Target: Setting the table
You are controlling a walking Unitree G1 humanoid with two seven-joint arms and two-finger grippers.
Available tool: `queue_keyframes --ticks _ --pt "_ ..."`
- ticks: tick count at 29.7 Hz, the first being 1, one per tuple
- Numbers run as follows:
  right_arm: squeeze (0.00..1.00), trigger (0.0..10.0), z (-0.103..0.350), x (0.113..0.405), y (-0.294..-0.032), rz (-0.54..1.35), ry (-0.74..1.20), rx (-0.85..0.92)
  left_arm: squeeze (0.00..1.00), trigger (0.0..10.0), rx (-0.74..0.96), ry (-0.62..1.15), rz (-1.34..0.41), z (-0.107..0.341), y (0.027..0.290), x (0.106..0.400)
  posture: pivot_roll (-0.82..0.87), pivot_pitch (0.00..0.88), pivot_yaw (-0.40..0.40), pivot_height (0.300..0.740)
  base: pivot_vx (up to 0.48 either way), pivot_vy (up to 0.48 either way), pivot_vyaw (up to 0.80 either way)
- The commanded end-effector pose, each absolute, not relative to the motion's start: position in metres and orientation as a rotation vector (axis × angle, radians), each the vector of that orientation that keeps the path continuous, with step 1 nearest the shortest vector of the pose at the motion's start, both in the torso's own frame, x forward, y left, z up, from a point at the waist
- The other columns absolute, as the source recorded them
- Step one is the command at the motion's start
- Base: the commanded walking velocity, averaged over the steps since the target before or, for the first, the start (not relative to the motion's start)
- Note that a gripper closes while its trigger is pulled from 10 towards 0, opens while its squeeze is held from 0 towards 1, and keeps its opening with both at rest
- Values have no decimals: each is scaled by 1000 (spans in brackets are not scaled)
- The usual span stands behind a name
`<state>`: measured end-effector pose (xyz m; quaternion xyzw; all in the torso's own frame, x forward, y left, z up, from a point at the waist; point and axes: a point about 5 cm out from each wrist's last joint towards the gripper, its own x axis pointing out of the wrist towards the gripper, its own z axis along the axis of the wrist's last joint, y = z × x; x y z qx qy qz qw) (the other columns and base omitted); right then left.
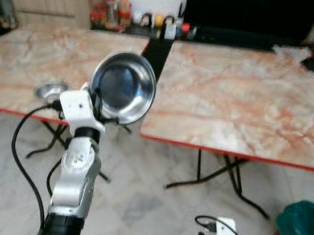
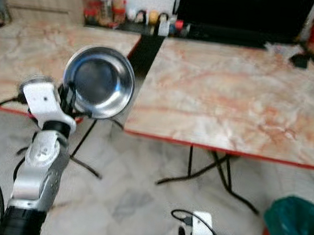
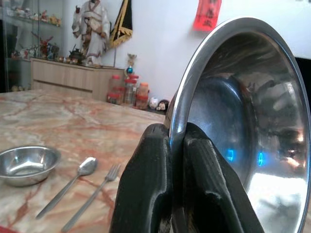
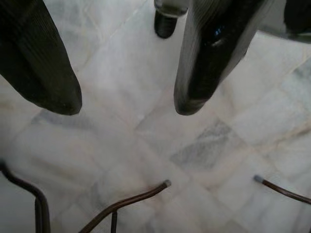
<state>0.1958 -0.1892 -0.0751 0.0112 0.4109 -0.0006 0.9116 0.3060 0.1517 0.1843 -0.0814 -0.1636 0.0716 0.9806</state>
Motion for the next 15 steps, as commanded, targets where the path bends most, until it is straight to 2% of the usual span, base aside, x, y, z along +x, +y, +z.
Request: queue_keyframes --ticks 1,15 --pt "0 10000 -73 201 -180 28 832 28 0 10000 -157 -349 156 189 158 305 71 0 -22 727 341 0 0" --pt "0 10000 -73 201 -178 22 833 45 0 10000 -161 -351 156 190 157 306 66 0 -23 727 343 0 0"
